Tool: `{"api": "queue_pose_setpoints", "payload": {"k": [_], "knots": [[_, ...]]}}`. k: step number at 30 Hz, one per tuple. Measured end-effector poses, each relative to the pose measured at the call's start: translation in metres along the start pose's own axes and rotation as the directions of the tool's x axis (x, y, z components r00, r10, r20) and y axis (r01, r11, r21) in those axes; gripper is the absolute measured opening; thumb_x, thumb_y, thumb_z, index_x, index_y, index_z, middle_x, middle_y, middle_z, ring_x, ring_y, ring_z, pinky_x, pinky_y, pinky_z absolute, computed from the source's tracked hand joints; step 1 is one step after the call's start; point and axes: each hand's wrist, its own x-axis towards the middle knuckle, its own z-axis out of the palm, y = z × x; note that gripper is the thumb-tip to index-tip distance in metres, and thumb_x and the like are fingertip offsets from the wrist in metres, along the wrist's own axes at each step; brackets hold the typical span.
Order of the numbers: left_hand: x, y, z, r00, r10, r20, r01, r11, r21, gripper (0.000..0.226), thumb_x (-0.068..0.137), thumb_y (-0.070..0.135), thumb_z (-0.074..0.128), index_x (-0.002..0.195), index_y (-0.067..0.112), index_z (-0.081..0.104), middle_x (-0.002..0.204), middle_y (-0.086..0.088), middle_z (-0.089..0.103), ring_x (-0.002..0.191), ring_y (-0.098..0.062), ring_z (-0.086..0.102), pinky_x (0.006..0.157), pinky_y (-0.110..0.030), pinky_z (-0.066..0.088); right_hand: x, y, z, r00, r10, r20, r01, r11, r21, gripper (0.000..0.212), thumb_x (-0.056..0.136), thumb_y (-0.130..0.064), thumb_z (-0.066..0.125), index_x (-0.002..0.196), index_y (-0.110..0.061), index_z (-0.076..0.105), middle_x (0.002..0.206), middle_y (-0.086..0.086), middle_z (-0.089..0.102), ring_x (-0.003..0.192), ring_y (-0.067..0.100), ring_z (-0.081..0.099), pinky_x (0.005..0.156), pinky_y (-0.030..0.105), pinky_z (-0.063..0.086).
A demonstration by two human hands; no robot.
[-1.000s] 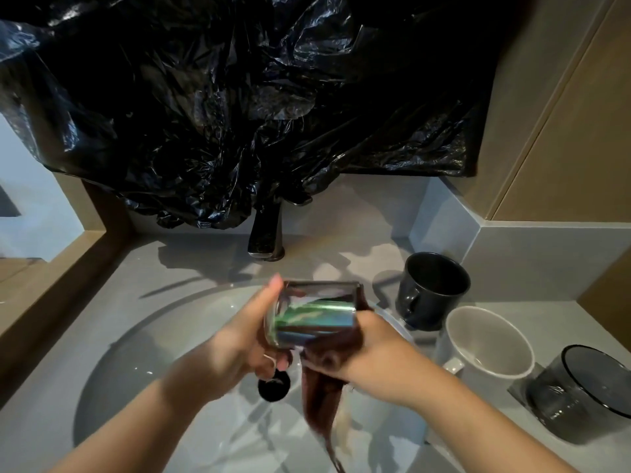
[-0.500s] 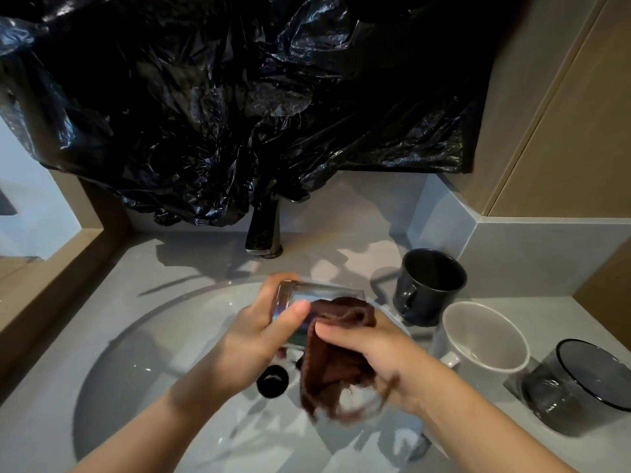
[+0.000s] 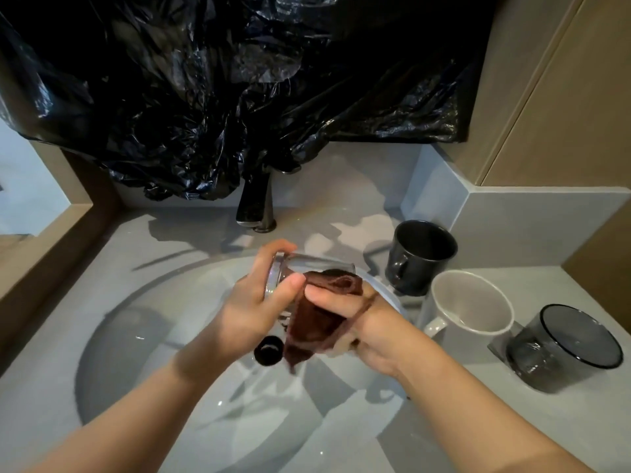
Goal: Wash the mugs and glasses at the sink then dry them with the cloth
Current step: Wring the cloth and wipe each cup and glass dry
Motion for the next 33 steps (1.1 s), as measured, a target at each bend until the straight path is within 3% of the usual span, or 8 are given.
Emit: {"api": "queue_pose_setpoints", "payload": {"k": [3, 6, 13, 16, 21, 25, 28, 33], "knots": [[0.001, 0.015, -0.002, 0.907, -0.389, 0.161, 0.421, 0.843, -0.333, 0.070, 0.071, 0.079, 0.042, 0.090, 0.017, 0.068, 0.053, 0.002, 0.058, 0.041, -0.013, 0.045, 0.037, -0.018, 0.030, 0.006, 0.010, 0.001, 0.975, -0.222, 0.027, 0.202, 0.821, -0.535, 0.022, 0.081, -0.014, 0.072, 0.097, -0.028, 0.068, 0.104, 0.002, 0.072, 0.095, 0.015, 0.067, 0.090, 0.028, 0.052], [0.003, 0.025, 0.008, 0.846, -0.529, 0.069, 0.509, 0.760, -0.405, 0.055, 0.089, 0.061, 0.036, 0.069, 0.019, 0.066, 0.053, 0.000, 0.057, 0.037, -0.012, 0.041, 0.035, -0.015, 0.025, 0.009, 0.022, 0.007, 0.972, -0.217, 0.090, 0.223, 0.729, -0.647, 0.023, 0.079, -0.030, 0.066, 0.100, -0.038, 0.067, 0.093, -0.005, 0.072, 0.087, 0.012, 0.067, 0.084, 0.035, 0.054], [-0.004, -0.003, 0.005, 0.966, 0.221, -0.132, -0.199, 0.966, 0.163, 0.025, 0.084, 0.053, 0.040, 0.104, 0.040, 0.047, 0.083, 0.015, 0.064, 0.077, 0.001, 0.060, 0.069, -0.020, 0.046, 0.002, -0.001, 0.000, 0.992, 0.097, 0.085, -0.109, 0.984, 0.144, 0.042, 0.065, -0.028, 0.069, 0.105, -0.014, 0.067, 0.094, 0.011, 0.068, 0.065, 0.016, 0.065, 0.047, 0.021, 0.044], [-0.001, 0.006, 0.003, 0.996, -0.091, 0.005, 0.090, 0.980, -0.180, 0.044, 0.078, 0.062, 0.047, 0.105, 0.028, 0.053, 0.067, 0.006, 0.062, 0.052, -0.007, 0.056, 0.046, -0.021, 0.041, 0.002, -0.004, -0.002, 1.000, -0.014, -0.019, 0.012, 0.993, -0.114, 0.022, 0.075, -0.012, 0.073, 0.097, -0.016, 0.069, 0.088, 0.004, 0.072, 0.078, 0.017, 0.067, 0.062, 0.027, 0.053], [0.005, 0.028, 0.008, 0.805, -0.581, 0.120, 0.563, 0.685, -0.463, 0.057, 0.086, 0.063, 0.042, 0.067, 0.014, 0.064, 0.052, -0.003, 0.056, 0.035, -0.012, 0.042, 0.035, -0.014, 0.029, -0.001, 0.002, 0.003, 0.978, -0.173, 0.116, 0.207, 0.749, -0.630, 0.019, 0.085, -0.009, 0.065, 0.085, -0.028, 0.064, 0.070, -0.016, 0.067, 0.071, 0.002, 0.062, 0.076, 0.023, 0.052], [-0.002, 0.016, 0.013, 0.972, -0.128, -0.198, 0.119, 0.991, -0.054, 0.027, 0.083, 0.061, 0.040, 0.088, 0.039, 0.056, 0.080, 0.003, 0.063, 0.073, -0.015, 0.059, 0.066, -0.032, 0.047, -0.001, 0.002, 0.003, 0.998, 0.064, 0.021, -0.065, 0.996, 0.067, 0.014, 0.074, -0.017, 0.073, 0.087, -0.020, 0.069, 0.076, -0.004, 0.071, 0.069, 0.009, 0.066, 0.060, 0.024, 0.051], [-0.005, -0.002, 0.005, 0.978, 0.188, -0.095, -0.169, 0.969, 0.181, 0.030, 0.077, 0.061, 0.036, 0.099, 0.044, 0.047, 0.085, 0.010, 0.062, 0.078, -0.006, 0.058, 0.070, -0.025, 0.047, -0.003, -0.001, -0.003, 0.982, 0.174, 0.078, -0.186, 0.961, 0.206, 0.023, 0.074, -0.031, 0.069, 0.094, -0.020, 0.068, 0.079, -0.002, 0.069, 0.069, 0.012, 0.064, 0.051, 0.022, 0.045], [0.002, 0.014, 0.004, 0.872, -0.422, 0.249, 0.487, 0.805, -0.339, 0.071, 0.071, 0.081, 0.043, 0.094, 0.017, 0.065, 0.068, -0.007, 0.060, 0.051, -0.020, 0.049, 0.044, -0.023, 0.032, -0.006, -0.006, 0.000, 0.990, -0.143, -0.020, 0.125, 0.921, -0.368, 0.015, 0.085, -0.011, 0.067, 0.095, -0.022, 0.068, 0.078, -0.012, 0.068, 0.076, 0.002, 0.064, 0.070, 0.016, 0.053]]}}
